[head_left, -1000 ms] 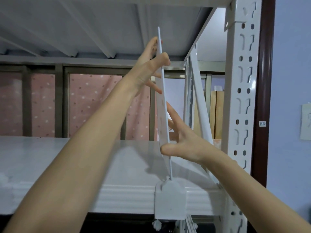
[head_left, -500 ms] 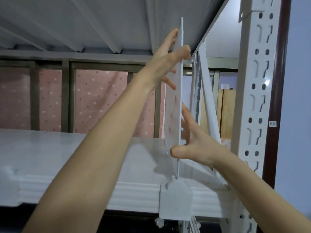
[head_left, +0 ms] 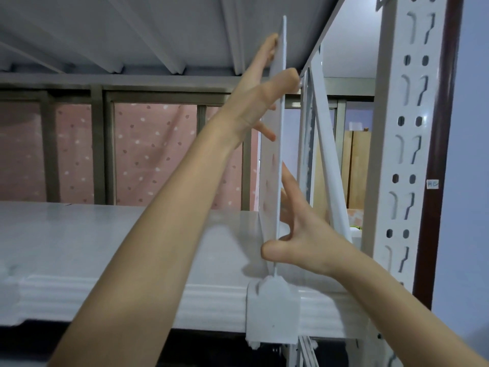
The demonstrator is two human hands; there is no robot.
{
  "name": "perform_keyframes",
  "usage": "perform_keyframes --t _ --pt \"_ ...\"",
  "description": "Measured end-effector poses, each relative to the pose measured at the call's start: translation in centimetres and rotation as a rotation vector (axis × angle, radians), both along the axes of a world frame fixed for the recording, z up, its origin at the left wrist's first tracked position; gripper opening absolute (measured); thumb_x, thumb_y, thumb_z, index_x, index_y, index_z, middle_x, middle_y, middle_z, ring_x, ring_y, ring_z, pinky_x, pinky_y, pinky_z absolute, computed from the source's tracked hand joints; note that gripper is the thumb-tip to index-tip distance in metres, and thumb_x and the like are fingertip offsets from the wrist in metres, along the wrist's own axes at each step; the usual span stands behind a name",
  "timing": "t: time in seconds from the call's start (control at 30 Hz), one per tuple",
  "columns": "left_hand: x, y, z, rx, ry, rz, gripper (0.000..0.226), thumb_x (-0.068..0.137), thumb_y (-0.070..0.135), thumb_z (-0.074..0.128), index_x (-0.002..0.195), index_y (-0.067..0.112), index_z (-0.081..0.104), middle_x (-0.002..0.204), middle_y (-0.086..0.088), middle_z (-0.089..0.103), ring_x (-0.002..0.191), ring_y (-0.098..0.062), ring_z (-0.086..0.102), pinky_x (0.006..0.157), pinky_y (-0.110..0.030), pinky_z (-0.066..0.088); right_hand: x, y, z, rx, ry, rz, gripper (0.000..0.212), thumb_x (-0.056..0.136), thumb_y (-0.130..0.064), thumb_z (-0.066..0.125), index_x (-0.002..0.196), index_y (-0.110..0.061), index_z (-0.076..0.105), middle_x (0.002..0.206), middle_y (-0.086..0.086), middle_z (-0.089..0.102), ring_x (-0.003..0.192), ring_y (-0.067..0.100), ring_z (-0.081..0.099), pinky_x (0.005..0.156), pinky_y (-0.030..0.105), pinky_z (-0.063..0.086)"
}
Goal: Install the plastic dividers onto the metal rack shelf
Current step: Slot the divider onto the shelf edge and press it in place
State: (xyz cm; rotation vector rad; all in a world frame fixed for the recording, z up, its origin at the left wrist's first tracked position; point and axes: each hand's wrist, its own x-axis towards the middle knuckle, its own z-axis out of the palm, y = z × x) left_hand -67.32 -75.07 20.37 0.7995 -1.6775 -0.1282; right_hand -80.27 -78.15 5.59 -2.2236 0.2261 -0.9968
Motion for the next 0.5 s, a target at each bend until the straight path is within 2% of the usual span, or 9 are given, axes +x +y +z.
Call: perform_keyframes --t 0.07,0.13,0.2,0.27,0.37,0.43,0.5 --pt "-0.1 0.2 -0.3 -0.012 -0.008 0.008 0.1 0.061 0.051 0.058 0.15 0.03 0.017 0.154 0.008 0.021 0.104 0.003 0.042 0.056 -0.017 0.053 0.0 0.2 -0.2 0.008 -0.002 -0.016 0.115 0.064 -0.007 0.065 0.139 -0.069 0.005 0.157 -0.005 0.026 0.143 0.017 0.033 0.088 0.034 0.042" --pt "-0.3 0.3 -0.3 -0.004 -0.013 0.0 0.103 0.055 0.052 0.051 0.15 0.031 0.016 0.154 0.01 0.02 0.102 0.004 0.041 0.055 -0.016 0.053 0.0 0.3 -0.2 0.015 -0.009 -0.022 0.114 0.065 -0.006 0.064 0.139 -0.069 0.005 0.157 -0.006 0.026 0.143 0.016 0.033 0.089 0.035 0.044" --pt "-0.3 0.5 -0.2 0.021 -0.02 -0.013 0.102 0.059 0.053 0.059 0.149 0.033 0.016 0.154 0.012 0.019 0.103 0.002 0.043 0.055 -0.021 0.054 0.0 0.4 -0.2 0.011 -0.003 -0.026 0.114 0.065 -0.006 0.064 0.14 -0.068 0.004 0.157 -0.005 0.025 0.144 0.017 0.031 0.092 0.035 0.044" --pt "-0.2 0.4 -0.1 0.041 -0.027 -0.008 0.093 0.071 0.043 0.068 0.149 0.035 0.017 0.153 0.014 0.02 0.106 -0.003 0.045 0.057 -0.024 0.055 -0.1 0.6 -0.1 0.007 0.002 -0.032 0.115 0.065 -0.007 0.064 0.141 -0.067 0.003 0.158 -0.003 0.025 0.144 0.017 0.029 0.095 0.035 0.043" --pt "-0.2 0.8 0.0 0.075 -0.024 -0.003 0.082 0.075 0.038 0.054 0.148 0.039 0.017 0.153 0.017 0.02 0.114 -0.011 0.046 0.06 -0.029 0.057 -0.4 1.0 0.0 0.024 0.002 -0.064 0.114 0.068 -0.006 0.066 0.135 -0.074 0.003 0.159 -0.01 0.02 0.143 0.005 0.029 0.103 0.039 0.046" --pt "-0.3 1.1 0.0 0.109 -0.04 -0.007 0.083 0.076 0.039 0.055 0.148 0.042 0.015 0.154 0.018 0.018 0.12 -0.013 0.044 0.064 -0.031 0.058 -0.6 1.3 0.1 0.037 0.013 -0.078 0.114 0.072 -0.004 0.068 0.132 -0.076 0.004 0.159 -0.01 0.02 0.142 0.004 0.03 0.103 0.043 0.047" --pt "-0.2 1.5 0.0 0.146 -0.043 -0.015 0.083 0.076 0.04 0.057 0.147 0.045 0.014 0.154 0.017 0.016 0.123 -0.016 0.042 0.067 -0.033 0.059 -0.9 1.7 0.1 0.036 0.028 -0.103 0.112 0.077 -0.004 0.07 0.134 -0.074 0.004 0.159 -0.008 0.021 0.142 0.006 0.031 0.103 0.041 0.047"
